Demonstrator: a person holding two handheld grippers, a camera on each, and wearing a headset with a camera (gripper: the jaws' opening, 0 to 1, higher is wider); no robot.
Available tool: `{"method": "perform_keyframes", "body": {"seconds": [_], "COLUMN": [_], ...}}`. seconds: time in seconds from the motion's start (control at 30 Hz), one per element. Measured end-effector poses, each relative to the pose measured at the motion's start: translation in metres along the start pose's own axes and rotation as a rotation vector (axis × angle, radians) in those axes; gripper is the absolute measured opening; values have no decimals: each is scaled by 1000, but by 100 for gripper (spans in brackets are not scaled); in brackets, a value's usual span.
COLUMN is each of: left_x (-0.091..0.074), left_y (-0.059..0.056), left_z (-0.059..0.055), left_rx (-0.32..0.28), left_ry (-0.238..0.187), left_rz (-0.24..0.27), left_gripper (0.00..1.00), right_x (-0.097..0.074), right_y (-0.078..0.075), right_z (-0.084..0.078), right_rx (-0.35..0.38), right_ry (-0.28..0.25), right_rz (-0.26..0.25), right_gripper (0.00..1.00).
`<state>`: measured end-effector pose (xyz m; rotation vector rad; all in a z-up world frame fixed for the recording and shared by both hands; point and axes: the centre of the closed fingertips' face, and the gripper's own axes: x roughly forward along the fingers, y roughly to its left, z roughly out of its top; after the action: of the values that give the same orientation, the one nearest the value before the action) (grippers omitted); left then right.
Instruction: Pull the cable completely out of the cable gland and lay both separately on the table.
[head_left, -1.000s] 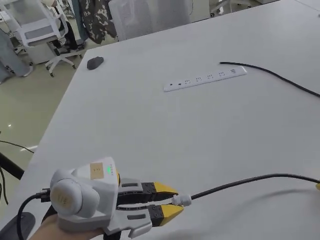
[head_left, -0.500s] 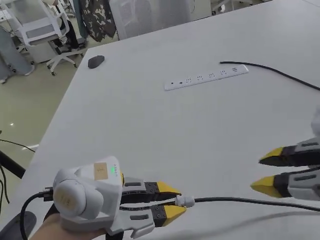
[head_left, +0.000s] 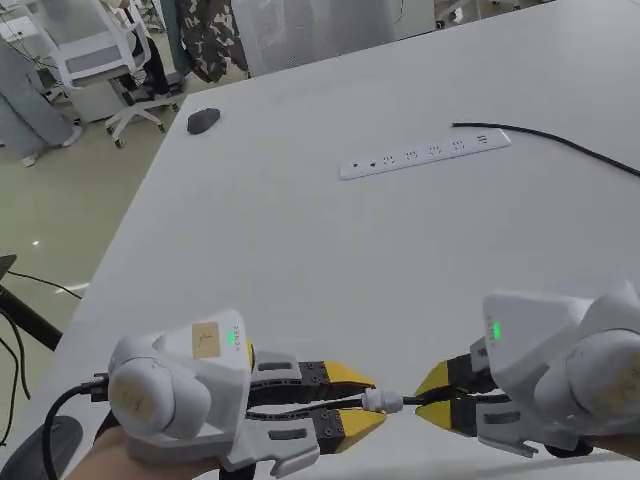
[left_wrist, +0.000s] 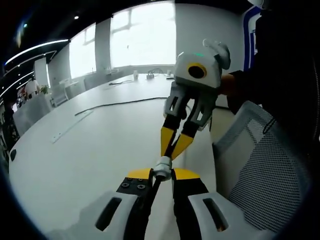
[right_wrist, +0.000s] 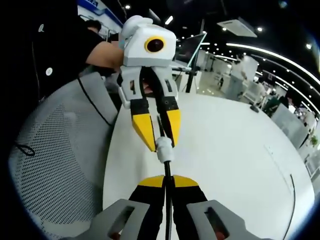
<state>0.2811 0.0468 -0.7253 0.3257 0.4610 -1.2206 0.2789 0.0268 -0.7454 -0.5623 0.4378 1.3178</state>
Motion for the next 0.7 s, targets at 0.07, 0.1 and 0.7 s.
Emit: {"method": "perform_keyframes", "body": {"seconds": [0.07,0.1,0.7], "left_x": [-1,-1,-16], "left_y": [2,3,8], "left_z": [-1,-1,-5], "left_rx": [-4,-2,-14], "left_ry": [1,2,0], "left_rz": [4,7,32], "left_gripper": [15,15,15], "right_x": [-5,-7,-56], "right_y": [-5,-7,-44], "right_z": [-9,-12,-78], "right_rx": [4,11,147], "right_ry": [24,28,116], "right_rz": [-20,-27,-199], "right_gripper": [0,0,0]}}
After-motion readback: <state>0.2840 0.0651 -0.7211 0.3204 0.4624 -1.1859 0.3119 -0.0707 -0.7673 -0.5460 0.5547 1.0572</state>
